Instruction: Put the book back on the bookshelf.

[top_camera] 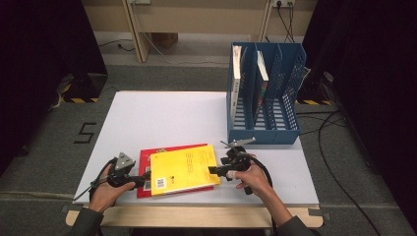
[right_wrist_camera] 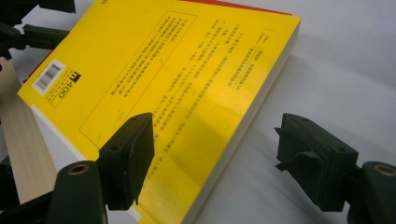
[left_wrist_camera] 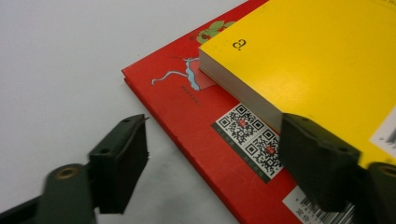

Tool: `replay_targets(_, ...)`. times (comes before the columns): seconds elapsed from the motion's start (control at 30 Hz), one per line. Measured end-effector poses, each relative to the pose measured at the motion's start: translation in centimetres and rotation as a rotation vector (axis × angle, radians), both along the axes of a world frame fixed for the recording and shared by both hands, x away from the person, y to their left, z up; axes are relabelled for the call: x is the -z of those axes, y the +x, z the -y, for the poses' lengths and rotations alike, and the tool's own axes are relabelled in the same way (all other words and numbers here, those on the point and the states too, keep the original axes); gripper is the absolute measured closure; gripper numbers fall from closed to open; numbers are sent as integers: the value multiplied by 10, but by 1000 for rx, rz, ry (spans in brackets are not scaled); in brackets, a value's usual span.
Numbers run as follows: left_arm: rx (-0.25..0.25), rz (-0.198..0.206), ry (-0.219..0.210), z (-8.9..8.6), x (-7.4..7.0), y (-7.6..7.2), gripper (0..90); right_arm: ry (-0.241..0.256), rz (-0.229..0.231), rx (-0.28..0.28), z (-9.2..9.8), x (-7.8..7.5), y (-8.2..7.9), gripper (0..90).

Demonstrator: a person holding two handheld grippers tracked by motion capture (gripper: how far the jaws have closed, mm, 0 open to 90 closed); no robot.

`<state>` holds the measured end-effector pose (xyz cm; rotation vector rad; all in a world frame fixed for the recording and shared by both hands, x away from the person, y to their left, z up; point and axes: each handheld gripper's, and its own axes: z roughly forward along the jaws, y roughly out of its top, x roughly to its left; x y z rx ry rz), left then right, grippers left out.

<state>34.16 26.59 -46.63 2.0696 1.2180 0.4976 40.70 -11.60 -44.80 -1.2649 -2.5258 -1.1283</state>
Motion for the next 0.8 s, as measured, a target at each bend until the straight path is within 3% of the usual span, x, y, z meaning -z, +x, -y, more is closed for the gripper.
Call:
replay_targets(0.13,-12,-18,-30,-2,1,1,204,3,-14,11,3,4,2,282)
replay_targets(0.4,2,-31,-22,-4,1,0,151,8,-33,-12,-2,10,2,286)
replay_targets(0.5,-2,-26,-22,-4,2,-1,149,43,-65,-6,-4,14,2,280)
replay_targets(0.63,-7,-32,-36,-4,2,-1,151,65,-67,16,-6,16,1,273)
replay_targets(0.7,-7,-28,-33,-3,2,-2,156,73,-53,12,-7,17,0,304)
replay_targets(0.8,-8,-18,-19,-1,2,-3,166,84,-74,57,-6,17,0,377)
